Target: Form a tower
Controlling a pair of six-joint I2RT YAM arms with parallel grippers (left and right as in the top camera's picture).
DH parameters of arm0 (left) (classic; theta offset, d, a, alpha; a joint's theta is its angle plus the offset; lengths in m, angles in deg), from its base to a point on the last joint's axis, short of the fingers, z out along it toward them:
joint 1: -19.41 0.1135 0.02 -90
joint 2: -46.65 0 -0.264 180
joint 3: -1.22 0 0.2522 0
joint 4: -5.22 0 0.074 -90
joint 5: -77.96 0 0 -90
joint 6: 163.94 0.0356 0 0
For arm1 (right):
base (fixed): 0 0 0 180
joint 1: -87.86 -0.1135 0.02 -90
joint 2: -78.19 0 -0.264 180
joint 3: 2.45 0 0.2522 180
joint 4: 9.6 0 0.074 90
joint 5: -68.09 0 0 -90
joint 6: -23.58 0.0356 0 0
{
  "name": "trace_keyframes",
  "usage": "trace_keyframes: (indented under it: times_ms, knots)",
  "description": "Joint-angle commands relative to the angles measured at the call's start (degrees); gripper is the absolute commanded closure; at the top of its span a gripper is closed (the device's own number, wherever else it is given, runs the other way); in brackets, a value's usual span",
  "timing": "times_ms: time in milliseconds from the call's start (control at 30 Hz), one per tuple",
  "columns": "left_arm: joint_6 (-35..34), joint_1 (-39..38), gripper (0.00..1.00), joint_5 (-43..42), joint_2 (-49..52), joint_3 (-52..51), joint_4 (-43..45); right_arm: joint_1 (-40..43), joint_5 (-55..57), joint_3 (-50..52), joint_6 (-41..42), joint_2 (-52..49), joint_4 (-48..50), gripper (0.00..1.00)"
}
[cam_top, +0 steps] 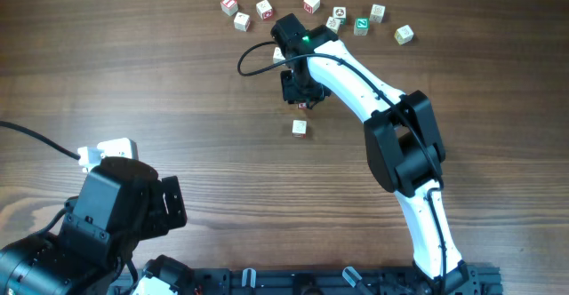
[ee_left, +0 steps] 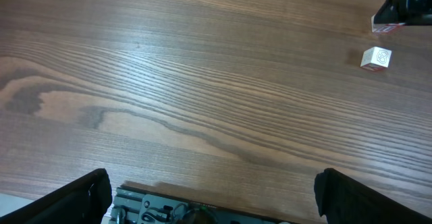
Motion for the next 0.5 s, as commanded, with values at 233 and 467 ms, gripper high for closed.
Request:
trace_keyframes:
  times_ms: [233, 467]
  knots:
    - [0.87, 0.31, 0.00, 0.94, -0.15, 0.02, -0.02, -0.04, -2.95, 0.26, 7.67, -2.25, -1.64, 0.75]
    - [0.87, 0.31, 0.00, 0.94, -0.15, 0.02, -0.02, -0.15, -2.91, 0.20, 5.75, -2.25, -2.08, 0.63]
